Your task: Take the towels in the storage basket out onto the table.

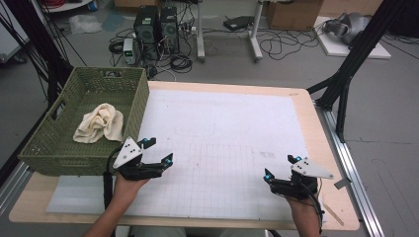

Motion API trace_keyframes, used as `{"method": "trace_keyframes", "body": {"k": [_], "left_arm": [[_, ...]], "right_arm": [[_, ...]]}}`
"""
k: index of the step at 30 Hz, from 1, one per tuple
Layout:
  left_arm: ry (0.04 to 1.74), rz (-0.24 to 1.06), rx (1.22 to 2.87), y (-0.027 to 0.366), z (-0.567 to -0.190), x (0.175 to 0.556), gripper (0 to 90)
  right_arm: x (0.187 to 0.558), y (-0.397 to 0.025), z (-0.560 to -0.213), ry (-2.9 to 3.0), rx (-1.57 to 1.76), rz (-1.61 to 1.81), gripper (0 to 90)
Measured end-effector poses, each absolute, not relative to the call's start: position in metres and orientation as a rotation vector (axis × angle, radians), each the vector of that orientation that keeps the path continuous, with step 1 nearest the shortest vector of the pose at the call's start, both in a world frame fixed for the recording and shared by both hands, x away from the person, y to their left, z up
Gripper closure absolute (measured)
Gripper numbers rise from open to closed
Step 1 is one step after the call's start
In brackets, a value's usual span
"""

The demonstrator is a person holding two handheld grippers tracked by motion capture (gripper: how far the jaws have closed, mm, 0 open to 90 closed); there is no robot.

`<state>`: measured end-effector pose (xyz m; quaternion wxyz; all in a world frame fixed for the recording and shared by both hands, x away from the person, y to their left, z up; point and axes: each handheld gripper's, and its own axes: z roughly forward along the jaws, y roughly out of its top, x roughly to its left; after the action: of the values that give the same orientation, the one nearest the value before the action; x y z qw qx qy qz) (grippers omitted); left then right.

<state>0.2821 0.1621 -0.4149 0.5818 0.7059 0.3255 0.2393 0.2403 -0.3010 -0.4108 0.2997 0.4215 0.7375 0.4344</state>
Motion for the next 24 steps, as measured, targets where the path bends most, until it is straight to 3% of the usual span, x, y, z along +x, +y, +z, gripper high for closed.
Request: {"method": "trace_keyframes", "body": {"k": [24], "left_arm": [[0.786, 0.551, 1.645, 0.1683, -0.4121, 0.2828, 17.8]], "right_arm": [[0.2417, -0.2987, -0.4147, 2.017, 1.11, 1.191, 8.7]]}}
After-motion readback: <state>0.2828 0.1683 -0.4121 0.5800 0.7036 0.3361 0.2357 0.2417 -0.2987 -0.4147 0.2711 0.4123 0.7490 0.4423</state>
